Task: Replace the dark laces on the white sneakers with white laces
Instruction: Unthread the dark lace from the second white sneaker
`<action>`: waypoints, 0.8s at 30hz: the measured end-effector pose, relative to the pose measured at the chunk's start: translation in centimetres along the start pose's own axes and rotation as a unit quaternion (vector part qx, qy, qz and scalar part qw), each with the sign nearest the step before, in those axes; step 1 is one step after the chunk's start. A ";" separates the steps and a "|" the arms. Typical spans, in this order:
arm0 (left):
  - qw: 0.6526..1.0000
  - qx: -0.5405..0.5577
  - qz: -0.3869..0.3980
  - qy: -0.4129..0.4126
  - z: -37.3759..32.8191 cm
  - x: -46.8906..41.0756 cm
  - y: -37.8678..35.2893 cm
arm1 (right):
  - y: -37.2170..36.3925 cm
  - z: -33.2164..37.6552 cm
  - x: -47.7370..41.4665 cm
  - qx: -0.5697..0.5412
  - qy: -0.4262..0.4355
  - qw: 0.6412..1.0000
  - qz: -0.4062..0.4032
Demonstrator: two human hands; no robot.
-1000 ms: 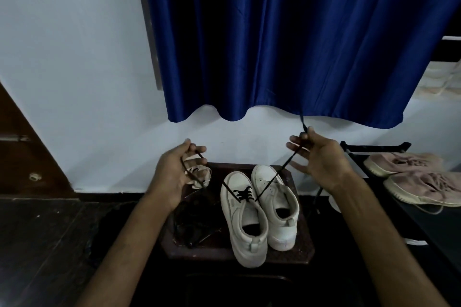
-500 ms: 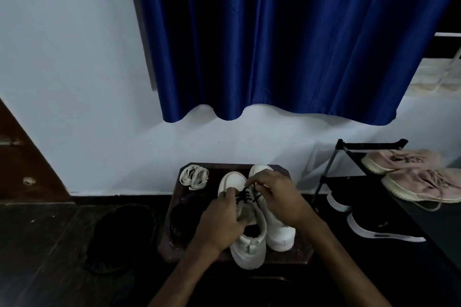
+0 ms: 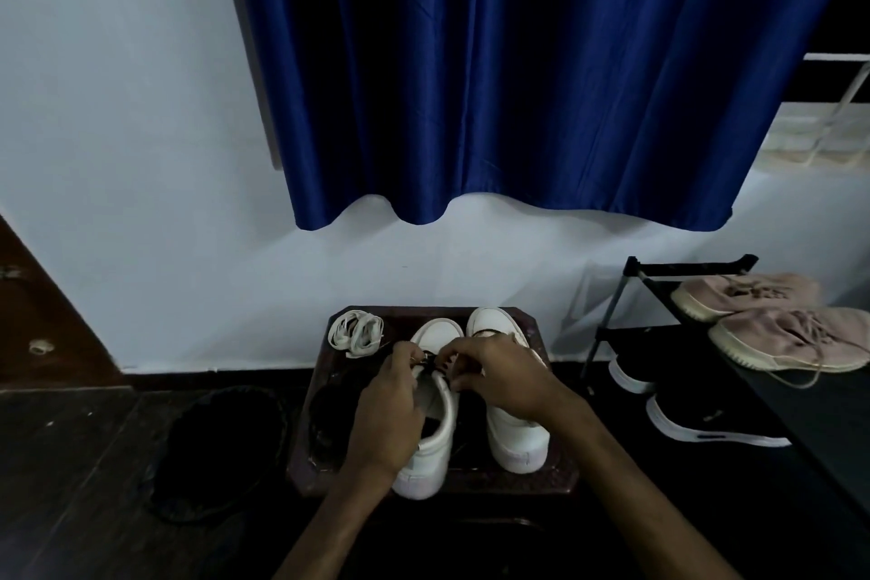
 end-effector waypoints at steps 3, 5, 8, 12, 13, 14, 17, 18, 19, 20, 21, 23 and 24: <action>0.999 -0.032 0.007 -0.006 0.3 -0.8 0.0 | 0.3 0.0 0.5 -0.010 -0.034 0.999 -0.009; 0.997 -0.072 0.024 -0.010 0.4 -1.4 0.1 | 0.7 0.9 0.7 -0.024 -0.055 0.997 -0.043; 0.982 -0.186 0.036 -0.015 0.1 -1.9 0.1 | 0.0 2.7 1.3 0.080 -0.041 0.993 -0.073; 0.974 -0.222 -0.007 -0.034 -0.6 -1.6 0.3 | -1.2 1.8 2.1 0.101 -0.100 0.980 -0.138; 0.971 -0.234 -0.011 -0.040 -0.7 -1.6 0.3 | -1.5 1.7 2.4 0.102 -0.119 0.976 -0.154; 0.969 -0.241 -0.015 -0.047 -0.7 -1.5 0.2 | -1.9 1.8 2.7 0.118 -0.133 0.968 -0.176; 0.972 -0.213 -0.016 -0.097 -0.9 -1.4 0.2 | -2.9 3.5 3.5 0.204 -0.155 0.935 -0.245; 0.971 -0.211 -0.010 -0.116 -0.8 -1.5 0.1 | -3.2 4.1 3.6 0.228 -0.160 0.922 -0.268; 0.968 -0.217 -0.007 -0.129 -0.7 -1.7 0.1 | -3.4 4.6 3.7 0.244 -0.170 0.912 -0.284; 0.963 -0.227 -0.008 -0.142 -0.6 -1.8 0.1 | -3.6 5.0 3.8 0.255 -0.180 0.904 -0.292; 0.959 -0.241 -0.010 -0.151 -0.5 -1.9 0.0 | -3.8 5.3 3.8 0.262 -0.191 0.899 -0.294; 0.956 -0.251 -0.013 -0.155 -0.8 -1.8 -0.1 | -4.2 5.7 3.9 0.266 -0.214 0.894 -0.290; 0.958 -0.244 -0.019 -0.147 -0.9 -1.8 -0.1 | -4.4 5.8 4.0 0.259 -0.225 0.895 -0.286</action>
Point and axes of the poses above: each hand's wrist, its own x-axis away from the middle knuckle, its own y-axis out of the back of the hand, z = x × y, the point moved 3 cm from there along -x, towards the middle knuckle, and after that the axes turned 5 degrees about x, right-handed, at the moved point
